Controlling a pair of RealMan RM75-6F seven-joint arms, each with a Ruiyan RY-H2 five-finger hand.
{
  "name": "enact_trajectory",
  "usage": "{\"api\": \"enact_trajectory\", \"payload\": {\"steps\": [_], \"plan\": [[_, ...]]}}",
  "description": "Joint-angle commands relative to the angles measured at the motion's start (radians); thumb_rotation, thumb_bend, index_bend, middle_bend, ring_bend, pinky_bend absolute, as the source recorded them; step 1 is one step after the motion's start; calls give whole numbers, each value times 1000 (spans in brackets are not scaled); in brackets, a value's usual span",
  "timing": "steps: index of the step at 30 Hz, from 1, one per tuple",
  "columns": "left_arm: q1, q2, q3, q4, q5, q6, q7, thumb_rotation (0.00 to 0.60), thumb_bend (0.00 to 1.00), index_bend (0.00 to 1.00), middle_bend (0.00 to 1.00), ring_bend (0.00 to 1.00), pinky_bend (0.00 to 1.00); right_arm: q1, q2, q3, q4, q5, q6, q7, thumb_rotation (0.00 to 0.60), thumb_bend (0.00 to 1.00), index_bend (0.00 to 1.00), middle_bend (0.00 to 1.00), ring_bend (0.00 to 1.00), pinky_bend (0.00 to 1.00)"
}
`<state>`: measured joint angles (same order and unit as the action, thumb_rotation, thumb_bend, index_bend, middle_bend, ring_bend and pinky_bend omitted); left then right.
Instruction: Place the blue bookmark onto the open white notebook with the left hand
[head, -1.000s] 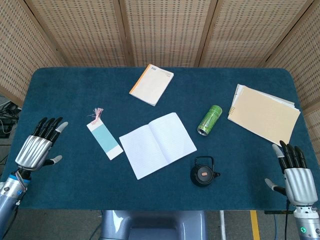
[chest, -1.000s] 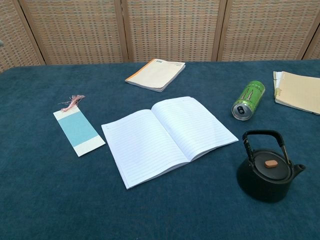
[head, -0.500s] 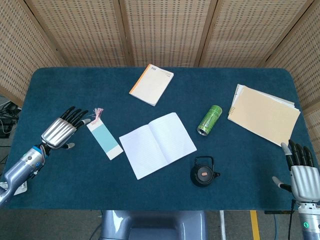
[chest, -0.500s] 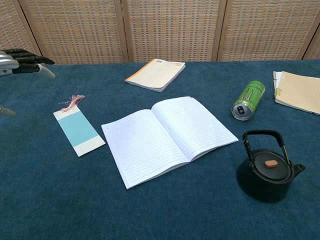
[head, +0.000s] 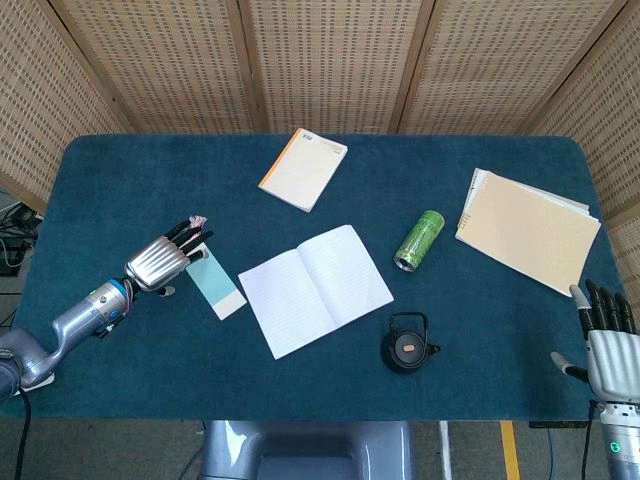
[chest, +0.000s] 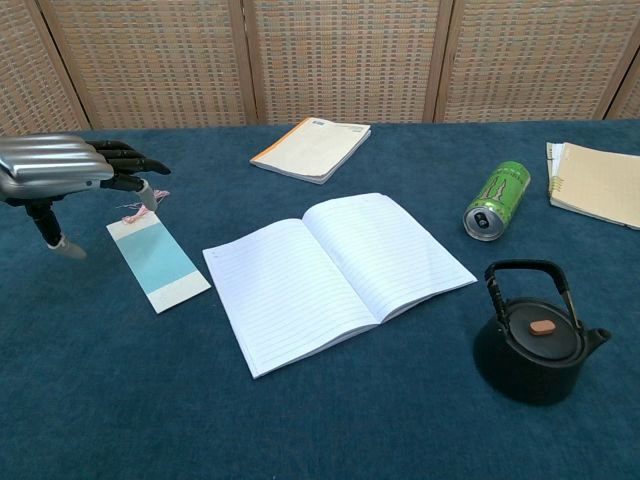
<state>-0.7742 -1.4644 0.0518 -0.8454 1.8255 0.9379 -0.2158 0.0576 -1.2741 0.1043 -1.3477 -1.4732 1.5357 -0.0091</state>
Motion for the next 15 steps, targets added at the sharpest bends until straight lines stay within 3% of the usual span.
{"api": "enact_trajectory", "payload": {"steps": [1, 15], "plan": [[-18, -18, 13, 19, 5, -9, -7, 600, 35, 256, 0, 0, 0, 0, -1, 1, 3, 1, 0, 3, 600, 103, 22, 0, 0, 0], [-66, -96, 63, 92, -4, -46, -19, 600, 37, 266, 0, 0, 0, 1, -5, 6, 24, 16, -10, 16, 600, 102, 29, 0, 0, 0]]}}
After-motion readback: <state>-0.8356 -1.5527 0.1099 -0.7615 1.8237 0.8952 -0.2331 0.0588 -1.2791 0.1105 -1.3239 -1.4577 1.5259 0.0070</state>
